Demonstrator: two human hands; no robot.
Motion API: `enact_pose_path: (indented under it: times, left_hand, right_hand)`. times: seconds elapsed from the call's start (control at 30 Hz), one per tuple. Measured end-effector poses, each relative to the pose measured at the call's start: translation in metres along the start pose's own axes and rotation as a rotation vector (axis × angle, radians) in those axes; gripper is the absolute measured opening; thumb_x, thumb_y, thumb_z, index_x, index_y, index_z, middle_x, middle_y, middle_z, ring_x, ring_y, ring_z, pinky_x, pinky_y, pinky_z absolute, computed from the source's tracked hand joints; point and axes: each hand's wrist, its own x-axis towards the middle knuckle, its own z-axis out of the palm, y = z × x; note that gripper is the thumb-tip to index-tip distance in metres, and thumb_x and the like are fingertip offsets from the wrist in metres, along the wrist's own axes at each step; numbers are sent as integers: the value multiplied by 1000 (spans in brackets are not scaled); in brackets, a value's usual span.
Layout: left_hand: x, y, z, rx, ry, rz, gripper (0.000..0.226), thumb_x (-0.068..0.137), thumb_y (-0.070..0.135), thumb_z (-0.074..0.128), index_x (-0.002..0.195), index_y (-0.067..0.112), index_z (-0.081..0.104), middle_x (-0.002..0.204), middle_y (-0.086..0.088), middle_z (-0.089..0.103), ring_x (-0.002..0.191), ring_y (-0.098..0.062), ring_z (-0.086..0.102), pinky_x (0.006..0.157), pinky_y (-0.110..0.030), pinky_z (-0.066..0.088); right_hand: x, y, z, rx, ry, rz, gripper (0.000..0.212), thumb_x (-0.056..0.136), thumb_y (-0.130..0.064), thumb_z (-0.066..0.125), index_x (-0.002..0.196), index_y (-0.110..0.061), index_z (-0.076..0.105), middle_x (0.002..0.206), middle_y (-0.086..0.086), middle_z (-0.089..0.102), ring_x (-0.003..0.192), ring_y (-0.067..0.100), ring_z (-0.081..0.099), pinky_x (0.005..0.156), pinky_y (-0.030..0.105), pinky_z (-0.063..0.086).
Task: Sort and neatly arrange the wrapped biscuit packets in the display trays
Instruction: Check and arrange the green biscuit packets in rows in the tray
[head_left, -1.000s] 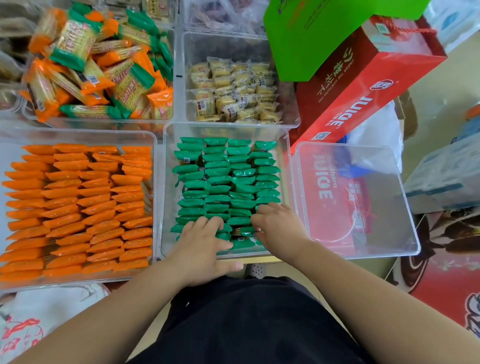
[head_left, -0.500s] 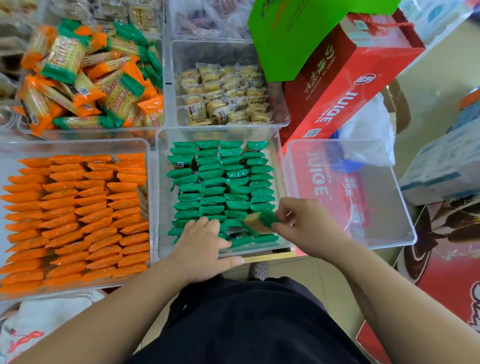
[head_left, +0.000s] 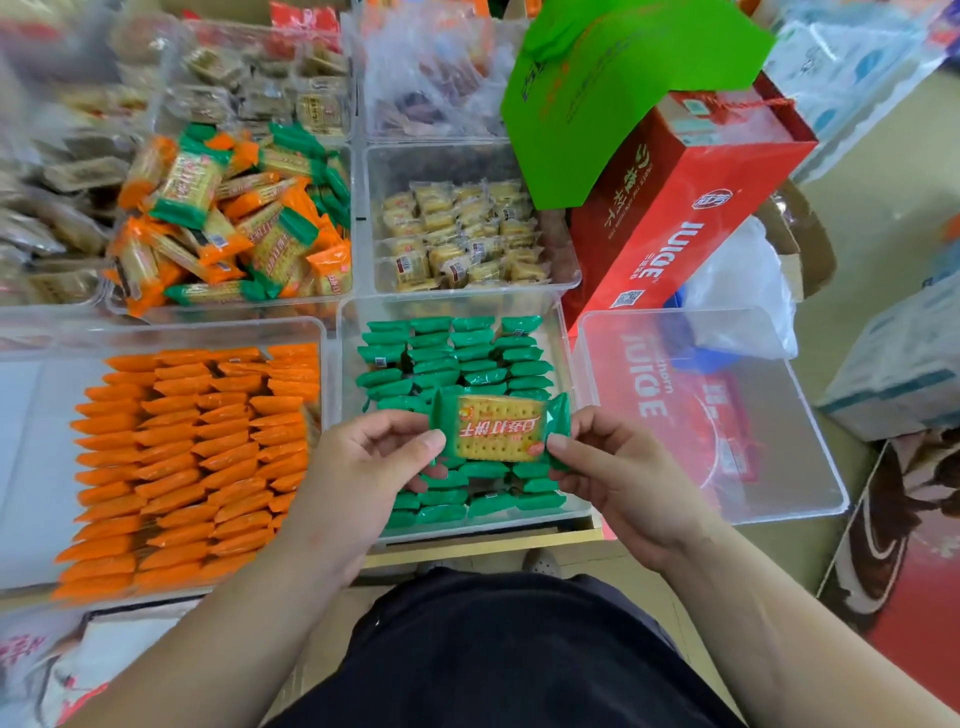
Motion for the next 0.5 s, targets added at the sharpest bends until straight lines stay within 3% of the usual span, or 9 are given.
enact_pose_path:
  times: [0.1, 0.17, 0.3, 0.4, 0.5]
  left_hand:
    - [-8, 12, -11, 49, 32, 63, 17, 88, 6, 70, 80, 19, 77, 76, -2, 73, 65, -12, 64, 65, -27, 54]
    - [-12, 18, -16, 65, -1, 78, 18, 88, 8, 70, 75, 19, 77, 78, -6, 72, 65, -15, 62, 67, -30, 53]
    - [-21, 25, -19, -148, -102, 8, 8, 74, 22, 71, 72, 16, 76, 89, -27, 65, 68, -21, 57, 68, -34, 49]
    - [-24, 22, -20, -280, -137, -45, 8, 73, 18, 69, 73, 11, 73, 93, -23, 61, 67, -20, 54, 62, -28, 50]
    - [-19, 14, -25, -238, -94, -47, 8, 79, 16, 69, 75, 12, 74, 93, -27, 63, 69, -20, 55, 66, -32, 49]
  right_hand:
    - [4, 4, 2, 88, -26, 33, 20, 76, -14, 82, 78, -13, 61, 88, 14, 66, 70, 19, 58, 66, 28, 47]
    - [5, 8, 4, 193, -95, 81, 15, 76, -15, 77, 77, -12, 62, 84, 11, 64, 66, 16, 58, 61, 24, 49]
    - [7, 22, 9, 404, -241, 176, 37, 59, -20, 96, 77, -11, 66, 83, 9, 59, 65, 16, 57, 58, 23, 50]
    - [8, 28, 13, 444, -251, 170, 42, 53, -20, 99, 75, -12, 65, 83, 8, 55, 66, 16, 55, 58, 23, 48]
    - [4, 22, 11, 463, -241, 108, 41, 52, -21, 99, 72, -14, 64, 83, 7, 58, 66, 15, 54, 59, 23, 46]
